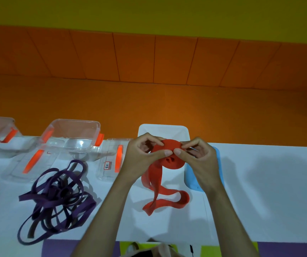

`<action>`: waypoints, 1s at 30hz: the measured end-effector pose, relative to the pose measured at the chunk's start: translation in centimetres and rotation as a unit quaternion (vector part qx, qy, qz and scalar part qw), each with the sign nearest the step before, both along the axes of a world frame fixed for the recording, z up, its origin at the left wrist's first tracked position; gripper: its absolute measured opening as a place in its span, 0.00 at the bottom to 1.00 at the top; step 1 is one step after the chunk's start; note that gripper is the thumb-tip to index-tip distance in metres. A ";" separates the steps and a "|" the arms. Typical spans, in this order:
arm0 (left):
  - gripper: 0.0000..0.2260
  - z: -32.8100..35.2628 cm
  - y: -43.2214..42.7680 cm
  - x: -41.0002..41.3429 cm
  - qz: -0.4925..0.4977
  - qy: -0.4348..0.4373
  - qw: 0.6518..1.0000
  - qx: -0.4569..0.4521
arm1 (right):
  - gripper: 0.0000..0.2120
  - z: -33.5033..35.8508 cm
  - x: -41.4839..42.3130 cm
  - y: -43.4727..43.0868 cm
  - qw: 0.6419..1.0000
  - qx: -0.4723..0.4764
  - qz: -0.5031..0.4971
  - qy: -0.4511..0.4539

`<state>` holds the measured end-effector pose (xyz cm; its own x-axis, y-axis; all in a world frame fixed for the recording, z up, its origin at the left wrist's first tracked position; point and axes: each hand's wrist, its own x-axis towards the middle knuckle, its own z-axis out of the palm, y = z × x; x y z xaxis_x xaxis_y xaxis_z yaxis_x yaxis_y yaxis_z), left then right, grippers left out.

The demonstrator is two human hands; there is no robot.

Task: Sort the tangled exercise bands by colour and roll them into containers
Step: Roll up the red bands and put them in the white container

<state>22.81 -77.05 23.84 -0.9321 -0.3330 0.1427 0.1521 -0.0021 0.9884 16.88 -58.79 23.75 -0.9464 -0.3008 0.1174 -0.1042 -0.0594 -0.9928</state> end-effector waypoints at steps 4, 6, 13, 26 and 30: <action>0.16 -1.0 -0.8 0.8 -0.049 -0.016 0.998 0.028 | 0.15 0.6 0.4 -0.4 0.999 -0.016 -0.035 0.022; 0.21 -1.3 -1.2 1.2 -0.082 -0.041 0.995 0.035 | 0.13 0.4 0.4 -0.5 0.999 -0.020 -0.039 0.022; 0.23 -0.8 0.0 1.4 -0.025 -0.035 0.999 0.028 | 0.19 -0.7 0.1 0.1 0.999 0.020 0.008 0.025; 0.13 -1.1 -0.1 1.4 0.007 0.037 0.999 0.020 | 0.19 0.8 0.3 0.1 0.998 0.000 0.055 0.012; 0.17 -0.7 -1.3 1.4 -0.039 0.001 0.999 0.027 | 0.20 1.2 0.7 -0.7 0.998 -0.035 0.040 0.030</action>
<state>24.25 -78.35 23.10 -0.9554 -0.2664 0.1276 0.1507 -0.0681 0.9862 17.60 -59.46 24.90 -0.9105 -0.3643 0.1956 -0.1546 -0.1387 -0.9782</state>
